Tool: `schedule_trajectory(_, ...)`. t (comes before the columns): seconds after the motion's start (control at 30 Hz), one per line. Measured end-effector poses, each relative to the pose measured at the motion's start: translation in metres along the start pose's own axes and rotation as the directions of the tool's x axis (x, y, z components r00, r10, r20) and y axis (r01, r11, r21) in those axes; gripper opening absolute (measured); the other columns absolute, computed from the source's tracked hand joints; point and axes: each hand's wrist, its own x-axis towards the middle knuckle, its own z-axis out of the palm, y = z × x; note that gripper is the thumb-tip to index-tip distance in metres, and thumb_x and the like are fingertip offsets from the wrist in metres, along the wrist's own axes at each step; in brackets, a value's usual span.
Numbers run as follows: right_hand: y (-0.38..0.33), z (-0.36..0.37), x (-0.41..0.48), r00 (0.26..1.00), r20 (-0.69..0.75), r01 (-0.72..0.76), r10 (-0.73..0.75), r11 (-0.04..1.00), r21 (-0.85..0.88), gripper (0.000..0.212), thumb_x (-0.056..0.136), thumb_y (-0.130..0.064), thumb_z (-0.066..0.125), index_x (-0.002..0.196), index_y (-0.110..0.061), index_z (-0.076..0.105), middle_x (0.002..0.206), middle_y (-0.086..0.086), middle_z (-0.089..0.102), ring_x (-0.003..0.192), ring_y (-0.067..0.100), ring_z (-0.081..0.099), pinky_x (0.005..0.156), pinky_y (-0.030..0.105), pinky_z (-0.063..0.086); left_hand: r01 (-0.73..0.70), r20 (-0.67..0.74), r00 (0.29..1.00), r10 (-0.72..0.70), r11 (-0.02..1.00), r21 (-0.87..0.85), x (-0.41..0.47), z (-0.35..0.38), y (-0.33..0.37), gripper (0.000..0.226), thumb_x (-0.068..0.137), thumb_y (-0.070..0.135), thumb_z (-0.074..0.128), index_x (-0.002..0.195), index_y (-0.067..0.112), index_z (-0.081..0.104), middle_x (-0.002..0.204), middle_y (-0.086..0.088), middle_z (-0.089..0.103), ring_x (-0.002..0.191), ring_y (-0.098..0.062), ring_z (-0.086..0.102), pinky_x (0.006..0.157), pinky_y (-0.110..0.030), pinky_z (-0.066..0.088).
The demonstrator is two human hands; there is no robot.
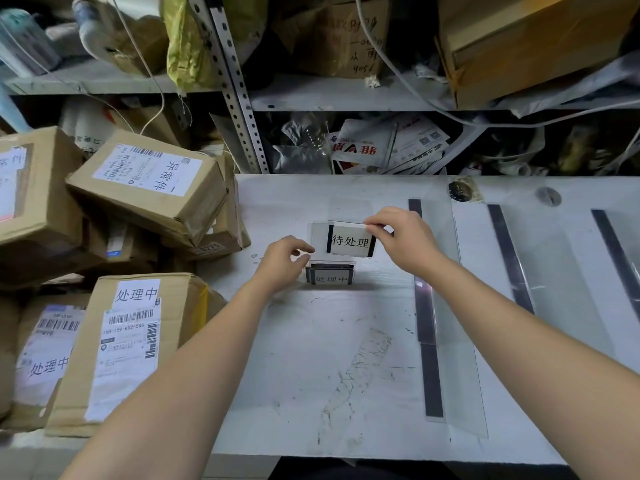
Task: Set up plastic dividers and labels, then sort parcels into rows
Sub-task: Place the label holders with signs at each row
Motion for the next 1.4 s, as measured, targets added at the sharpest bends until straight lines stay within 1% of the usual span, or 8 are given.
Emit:
schedule_trajectory(0.2,0.01,-0.01,-0.008,0.999,-0.014,-0.034,0.034,0.999,0.013,0.017,0.101,-0.024,0.062,0.106,-0.022,0.077,0.101,-0.011,0.071,0.097,0.015,0.063,0.084,0.045,0.054,-0.107,0.207,0.975,0.082,0.988,0.112,0.013,-0.012,-0.001,0.018,0.096,0.023,0.067,0.109,0.02,0.078,0.108,0.009,0.073,0.105,-0.008,0.063,0.093,-0.023,0.045)
schedule_trajectory(0.37,0.016,-0.012,-0.014,0.999,-0.008,-0.033,0.034,0.999,0.014,0.016,0.1,-0.022,0.062,0.104,-0.021,0.078,0.1,-0.01,0.071,0.095,0.014,0.064,0.082,0.045,0.054,-0.118,0.266,0.96,0.084,0.987,0.113,0.023,-0.018,-0.003,0.016,0.095,0.024,0.07,0.106,0.019,0.08,0.104,0.011,0.076,0.1,-0.004,0.066,0.085,-0.014,0.043)
schedule_trajectory(0.53,0.017,-0.012,-0.018,0.999,-0.013,-0.032,0.032,0.999,0.02,0.016,0.1,-0.022,0.062,0.103,-0.022,0.078,0.097,-0.012,0.07,0.092,0.011,0.063,0.08,0.043,0.054,-0.151,0.278,0.956,0.091,0.968,0.202,0.028,-0.026,-0.005,0.015,0.093,0.011,0.069,0.1,0.014,0.081,0.095,0.004,0.078,0.089,-0.006,0.069,0.09,-0.024,0.053)
schedule_trajectory(0.7,0.017,-0.013,-0.022,0.999,-0.015,-0.047,0.047,0.999,0.01,0.016,0.101,-0.021,0.062,0.104,-0.02,0.078,0.099,-0.011,0.071,0.09,0.009,0.06,0.076,0.034,0.05,-0.165,0.28,0.95,0.137,0.983,0.079,0.026,-0.023,-0.001,0.018,0.098,0.029,0.068,0.107,0.018,0.079,0.102,0.011,0.076,0.097,-0.001,0.067,0.079,-0.001,0.043)
schedule_trajectory(0.93,0.023,-0.014,-0.03,0.997,-0.024,-0.08,0.08,0.997,-0.001,0.016,0.1,-0.022,0.063,0.103,-0.021,0.078,0.097,-0.014,0.07,0.078,-0.005,0.054,0.069,0.028,0.042,-0.309,0.363,0.909,0.204,0.915,0.259,0.035,-0.021,0.005,0.015,0.099,0.023,0.067,0.104,0.014,0.078,0.102,0.004,0.076,0.097,-0.014,0.068,0.088,-0.032,0.053)
schedule_trajectory(1.1,0.028,-0.017,-0.038,0.993,-0.035,-0.11,0.11,0.994,0.02,0.015,0.1,-0.022,0.063,0.102,-0.021,0.078,0.098,-0.014,0.07,0.088,0.01,0.062,0.079,0.042,0.055,-0.411,0.396,0.886,0.243,0.806,0.427,0.033,-0.014,0.014,0.027,0.1,0.022,0.062,0.125,0.019,0.072,0.121,0.006,0.073,0.101,-0.016,0.068,0.086,-0.032,0.051)
schedule_trajectory(1.27,0.028,-0.013,-0.043,0.992,-0.036,-0.12,0.121,0.992,0.022,0.015,0.1,-0.022,0.063,0.103,-0.022,0.078,0.099,-0.014,0.071,0.091,0.011,0.064,0.081,0.045,0.056,-0.402,0.428,0.883,0.192,0.781,0.479,0.036,-0.011,0.013,0.024,0.099,0.027,0.064,0.121,0.027,0.074,0.117,0.006,0.073,0.106,-0.018,0.065,0.078,-0.026,0.04)
schedule_trajectory(1.4,0.029,-0.011,-0.043,0.992,-0.034,-0.122,0.123,0.992,0.032,0.014,0.099,-0.024,0.064,0.102,-0.023,0.078,0.097,-0.016,0.07,0.09,0.009,0.064,0.08,0.043,0.056,-0.374,0.409,0.895,0.179,0.801,0.467,0.028,-0.02,0.01,0.022,0.098,0.013,0.062,0.111,0.019,0.079,0.105,0.0,0.076,0.099,-0.025,0.066,0.079,-0.033,0.05)
